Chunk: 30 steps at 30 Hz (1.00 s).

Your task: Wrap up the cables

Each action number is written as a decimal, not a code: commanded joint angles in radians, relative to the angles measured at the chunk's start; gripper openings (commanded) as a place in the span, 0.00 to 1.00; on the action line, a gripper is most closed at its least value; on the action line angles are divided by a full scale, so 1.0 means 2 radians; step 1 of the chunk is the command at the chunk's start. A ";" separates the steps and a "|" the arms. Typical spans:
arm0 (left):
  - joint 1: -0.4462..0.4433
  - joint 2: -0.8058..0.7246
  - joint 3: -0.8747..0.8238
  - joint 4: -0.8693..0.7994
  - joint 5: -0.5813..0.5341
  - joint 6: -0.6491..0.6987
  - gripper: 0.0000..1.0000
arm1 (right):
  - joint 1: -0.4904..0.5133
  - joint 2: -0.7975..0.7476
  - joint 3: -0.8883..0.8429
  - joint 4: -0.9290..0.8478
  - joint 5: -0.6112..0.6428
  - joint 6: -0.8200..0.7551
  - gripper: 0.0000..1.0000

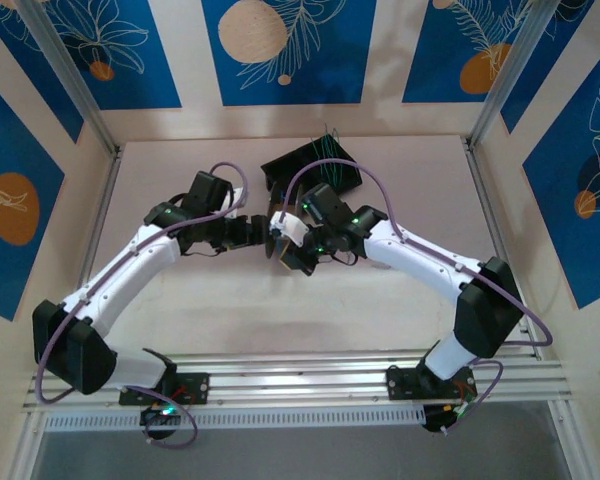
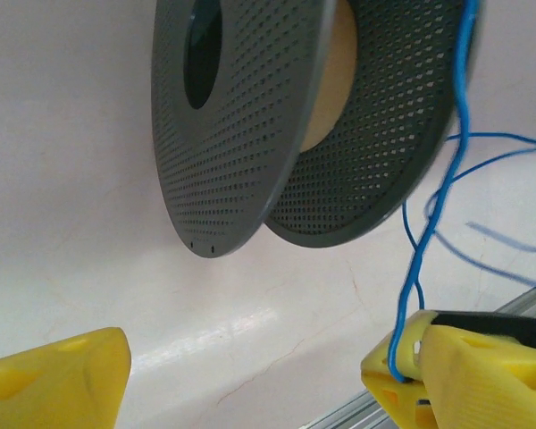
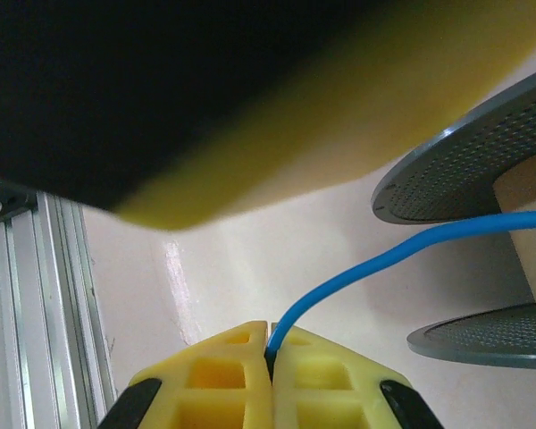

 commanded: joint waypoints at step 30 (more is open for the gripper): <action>0.059 0.054 0.043 0.070 0.131 -0.072 0.86 | 0.078 -0.009 -0.136 0.120 0.126 0.012 0.00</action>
